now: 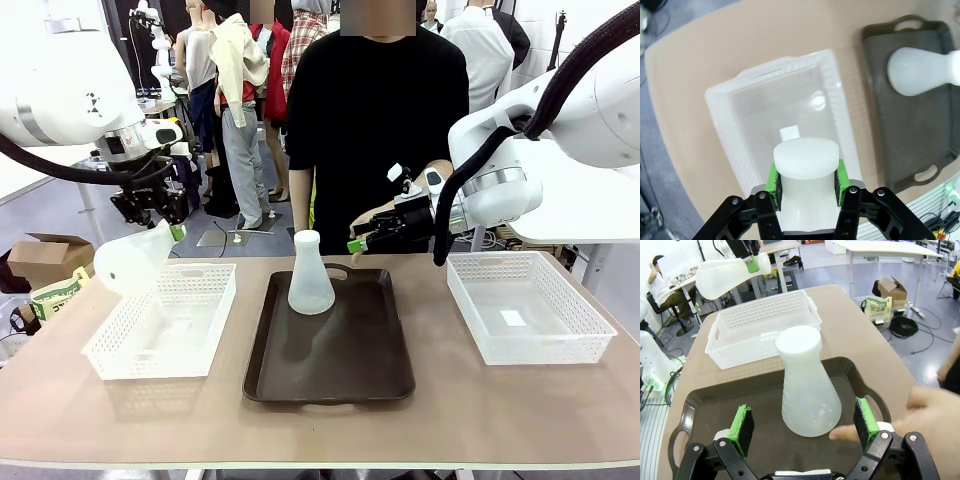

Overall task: Prepare the laboratory tools.
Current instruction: Place the picked Big flask upright in the Handle tray as directed by the person.

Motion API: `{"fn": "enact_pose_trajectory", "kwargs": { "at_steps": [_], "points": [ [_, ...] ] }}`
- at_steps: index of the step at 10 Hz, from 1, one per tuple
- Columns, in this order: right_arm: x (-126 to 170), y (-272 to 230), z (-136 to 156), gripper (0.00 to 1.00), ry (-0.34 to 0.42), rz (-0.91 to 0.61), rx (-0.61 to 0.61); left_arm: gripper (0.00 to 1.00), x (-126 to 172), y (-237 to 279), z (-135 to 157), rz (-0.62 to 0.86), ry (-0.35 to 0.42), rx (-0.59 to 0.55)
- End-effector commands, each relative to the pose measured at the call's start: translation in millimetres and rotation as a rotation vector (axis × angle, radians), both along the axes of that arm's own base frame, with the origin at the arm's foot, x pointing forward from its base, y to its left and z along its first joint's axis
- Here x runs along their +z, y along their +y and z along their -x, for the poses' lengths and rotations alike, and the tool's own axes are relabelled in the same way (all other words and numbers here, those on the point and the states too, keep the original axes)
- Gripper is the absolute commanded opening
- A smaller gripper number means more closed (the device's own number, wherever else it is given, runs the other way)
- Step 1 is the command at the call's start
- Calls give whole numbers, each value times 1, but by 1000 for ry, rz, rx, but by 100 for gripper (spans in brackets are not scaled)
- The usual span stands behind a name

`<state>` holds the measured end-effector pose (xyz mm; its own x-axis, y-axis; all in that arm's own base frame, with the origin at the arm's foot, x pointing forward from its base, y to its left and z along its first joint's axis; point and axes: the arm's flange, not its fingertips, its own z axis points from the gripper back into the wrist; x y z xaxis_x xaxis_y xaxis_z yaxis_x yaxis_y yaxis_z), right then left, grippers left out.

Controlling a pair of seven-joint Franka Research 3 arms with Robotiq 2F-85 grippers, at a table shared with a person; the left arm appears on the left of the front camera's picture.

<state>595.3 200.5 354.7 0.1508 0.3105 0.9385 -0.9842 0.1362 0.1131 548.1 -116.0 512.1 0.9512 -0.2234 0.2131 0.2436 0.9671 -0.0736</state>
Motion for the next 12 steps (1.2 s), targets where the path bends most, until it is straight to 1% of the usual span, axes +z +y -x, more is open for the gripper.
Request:
{"fn": "enact_pose_trajectory", "kwargs": {
  "at_steps": [1, 2, 3, 4, 5, 6, 7, 8, 10, 11, 12],
  "points": [
    [-1, 2, -2, 100, -5, 3, 1, 0, 14, 2, 15, 268, -132, -279],
    [-1, 2, -2, 100, -5, 3, 1, 0, 28, 9, 21, 386, -258, -346],
    [-1, 2, -2, 100, -5, 3, 1, 0, 39, 16, 22, 496, -354, -414],
    [-1, 2, -2, 100, -5, 3, 1, 0, 44, 20, 26, 499, -460, -549],
    [-1, 2, -2, 100, -5, 3, 1, 0, 48, 18, 33, 632, -545, -700],
    [-1, 2, -2, 100, -5, 3, 1, 0, 50, 15, 38, 732, -664, -790],
    [-1, 2, -2, 100, -5, 3, 1, 0, 51, 12, 43, 834, -744, -844],
    [-1, 2, -2, 100, -5, 3, 1, 0, 50, 8, 49, 807, -824, -759],
    [-1, 2, -2, 100, -5, 3, 1, 0, 51, -1, 57, 660, -982, -515],
    [-1, 2, -2, 100, -5, 3, 1, 0, 50, -2, 54, 618, -976, -309],
    [-1, 2, -2, 100, -5, 3, 1, 0, 61, 4, 47, 710, -917, -611]
  ]
}}
